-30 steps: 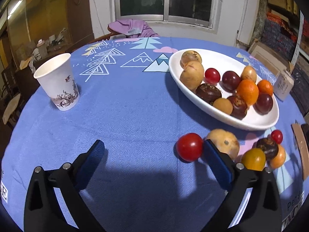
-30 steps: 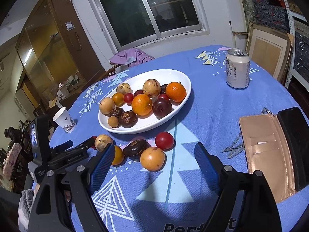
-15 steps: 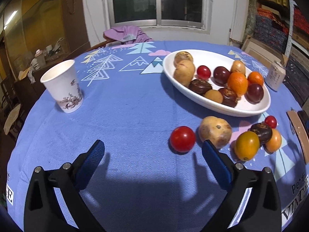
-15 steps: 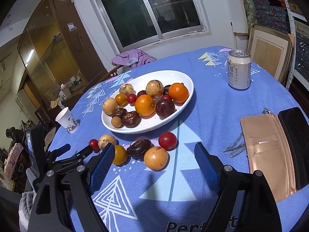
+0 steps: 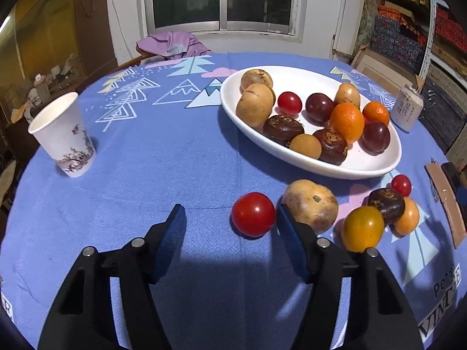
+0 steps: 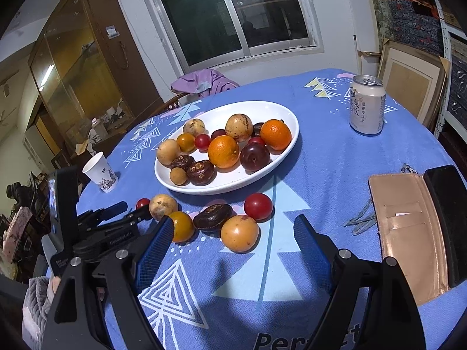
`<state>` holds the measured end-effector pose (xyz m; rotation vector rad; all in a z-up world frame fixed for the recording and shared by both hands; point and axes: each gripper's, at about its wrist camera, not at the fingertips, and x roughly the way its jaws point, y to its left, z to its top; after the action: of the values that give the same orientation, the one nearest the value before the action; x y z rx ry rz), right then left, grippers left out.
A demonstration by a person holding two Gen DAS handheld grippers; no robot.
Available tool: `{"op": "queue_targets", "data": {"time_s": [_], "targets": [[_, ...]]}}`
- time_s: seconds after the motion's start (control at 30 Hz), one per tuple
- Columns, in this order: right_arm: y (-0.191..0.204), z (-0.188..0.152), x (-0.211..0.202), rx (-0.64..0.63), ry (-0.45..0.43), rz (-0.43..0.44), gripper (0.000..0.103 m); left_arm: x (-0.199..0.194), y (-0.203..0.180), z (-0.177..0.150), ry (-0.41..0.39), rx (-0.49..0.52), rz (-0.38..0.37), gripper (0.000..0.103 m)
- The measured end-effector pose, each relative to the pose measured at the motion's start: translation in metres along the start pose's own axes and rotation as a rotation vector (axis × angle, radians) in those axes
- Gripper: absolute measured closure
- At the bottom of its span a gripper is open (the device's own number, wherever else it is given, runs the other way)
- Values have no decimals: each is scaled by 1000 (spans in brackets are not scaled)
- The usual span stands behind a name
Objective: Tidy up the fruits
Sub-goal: 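Grasp a red tomato with the left tool, then grasp a pale orange round fruit with the right tool while the left tool holds the tomato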
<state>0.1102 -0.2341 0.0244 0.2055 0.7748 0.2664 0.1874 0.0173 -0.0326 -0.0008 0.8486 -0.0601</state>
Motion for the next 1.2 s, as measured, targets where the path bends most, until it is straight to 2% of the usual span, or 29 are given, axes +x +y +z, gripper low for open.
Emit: {"op": "queue_targets", "data": {"time_s": [0.03, 0.17, 0.27, 0.47, 0.53, 0.63, 0.87, 1.03, 1.2], "targets": [[0, 0, 0, -1, 0, -2, 18, 2, 1, 1, 8, -7, -22, 48], [-2, 0, 1, 6, 3, -10, 18, 7, 2, 2, 21, -25, -73, 54], [-3, -1, 4, 9, 12, -15, 18, 10, 4, 4, 17, -43, -107, 54], [0, -4, 9, -8, 26, -32, 18, 16, 0, 10, 24, -34, -122, 55], [-1, -4, 11, -8, 29, -39, 18, 16, -1, 10, 25, -31, -122, 67], [-3, -4, 12, -1, 33, -43, 18, 16, -1, 10, 23, -29, -134, 72], [-2, -5, 14, -21, 38, -40, 18, 10, -2, 9, -5, -26, -133, 74], [12, -9, 15, -106, 45, -28, 18, -7, 2, -1, -19, -3, -63, 74], [33, -21, 24, -239, 47, -81, 29, -28, 11, -17, -17, -44, -42, 74]]}}
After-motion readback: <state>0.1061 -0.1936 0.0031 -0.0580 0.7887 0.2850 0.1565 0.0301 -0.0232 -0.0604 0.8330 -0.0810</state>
